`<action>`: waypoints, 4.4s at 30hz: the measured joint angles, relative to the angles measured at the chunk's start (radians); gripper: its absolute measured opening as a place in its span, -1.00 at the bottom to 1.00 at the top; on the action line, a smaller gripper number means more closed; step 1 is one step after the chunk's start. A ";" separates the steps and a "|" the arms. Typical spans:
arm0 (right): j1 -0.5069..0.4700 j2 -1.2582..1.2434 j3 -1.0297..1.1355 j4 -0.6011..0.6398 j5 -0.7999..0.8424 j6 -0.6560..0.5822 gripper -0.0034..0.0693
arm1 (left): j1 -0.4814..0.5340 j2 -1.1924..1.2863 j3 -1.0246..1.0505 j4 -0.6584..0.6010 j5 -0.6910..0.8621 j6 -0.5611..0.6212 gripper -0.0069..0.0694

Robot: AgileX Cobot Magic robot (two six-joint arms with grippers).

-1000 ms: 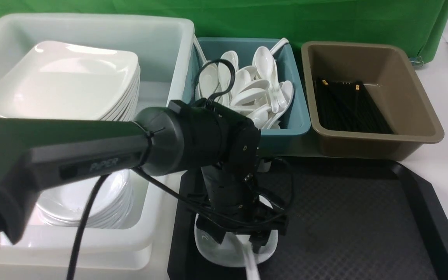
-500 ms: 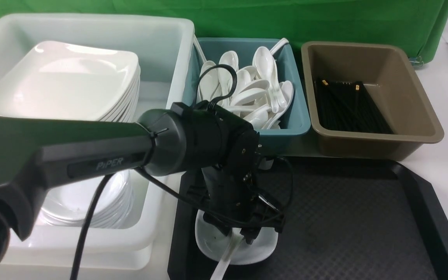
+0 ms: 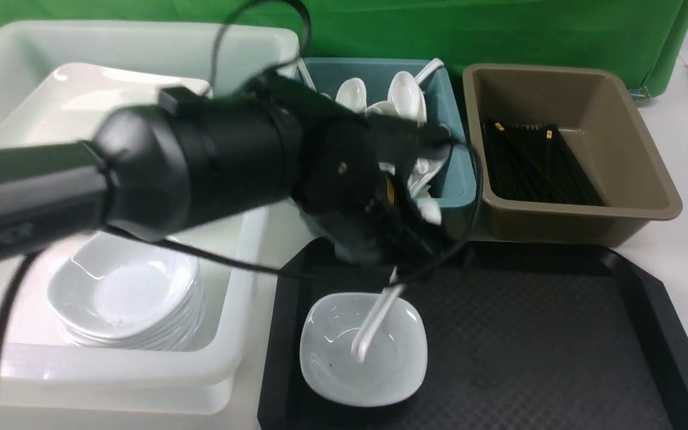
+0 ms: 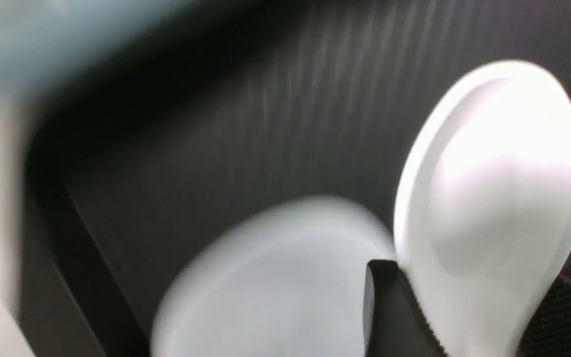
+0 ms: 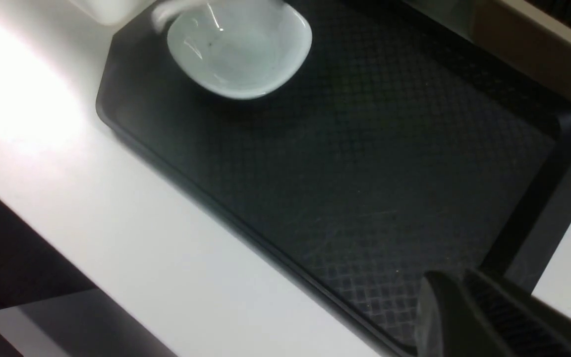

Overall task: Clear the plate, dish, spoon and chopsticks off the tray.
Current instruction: Use the left arm to put the soup spoon into the small storage box in the middle, then use the left arm to grab a small plate from the dinner plate, then use the left arm to put the small plate into the large storage box on the left

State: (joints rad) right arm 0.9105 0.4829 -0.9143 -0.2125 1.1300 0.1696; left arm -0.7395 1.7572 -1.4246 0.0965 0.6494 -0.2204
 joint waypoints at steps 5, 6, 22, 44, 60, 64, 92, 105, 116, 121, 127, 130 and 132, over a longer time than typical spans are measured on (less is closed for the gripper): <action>0.000 0.000 0.000 -0.001 0.000 0.010 -0.66 | 0.115 0.046 -0.147 0.042 -0.162 0.036 0.00; 0.000 0.000 0.000 -0.001 0.000 0.013 -0.66 | 0.120 0.054 -0.154 0.043 -0.167 0.039 0.00; 0.000 0.000 0.000 0.000 0.000 0.081 -0.66 | 0.325 0.398 -0.456 0.084 -0.345 0.117 0.00; 0.000 0.000 0.000 0.002 0.000 0.016 -0.66 | 0.021 0.007 -0.135 -0.078 0.282 0.751 -0.77; 0.000 0.000 0.000 0.005 0.002 -0.010 -0.64 | -0.178 0.033 0.262 0.011 -0.072 0.762 0.29; 0.000 0.000 0.000 0.007 0.002 -0.010 -0.64 | -0.178 0.086 0.263 0.110 -0.125 0.667 0.42; 0.000 0.000 0.000 0.012 -0.110 0.001 -0.62 | -0.328 -0.467 0.267 0.410 0.176 0.345 -0.77; 0.000 0.000 0.000 0.024 -0.163 0.004 -0.62 | 0.021 -0.596 0.513 0.527 0.238 0.393 -0.77; 0.000 0.000 0.000 0.069 -0.156 0.004 -0.62 | 0.352 -0.570 0.564 0.320 0.007 0.666 -0.77; 0.000 0.000 0.000 0.075 -0.142 0.004 -0.62 | 0.357 -0.538 0.564 0.208 0.017 0.824 -0.76; 0.000 0.000 0.000 0.077 -0.097 -0.005 -0.61 | 0.358 -0.476 0.564 0.203 0.026 0.852 -0.68; 0.000 0.000 0.000 0.077 -0.079 -0.009 -0.61 | 0.358 -0.452 0.564 0.206 0.038 0.853 -0.55; 0.000 0.000 0.000 0.077 -0.074 -0.011 -0.61 | 0.359 -0.443 0.564 0.206 0.047 0.852 -0.43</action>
State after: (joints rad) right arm 0.9105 0.4828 -0.9143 -0.1359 1.0564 0.1584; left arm -0.3800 1.3140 -0.8608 0.3030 0.6963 0.6315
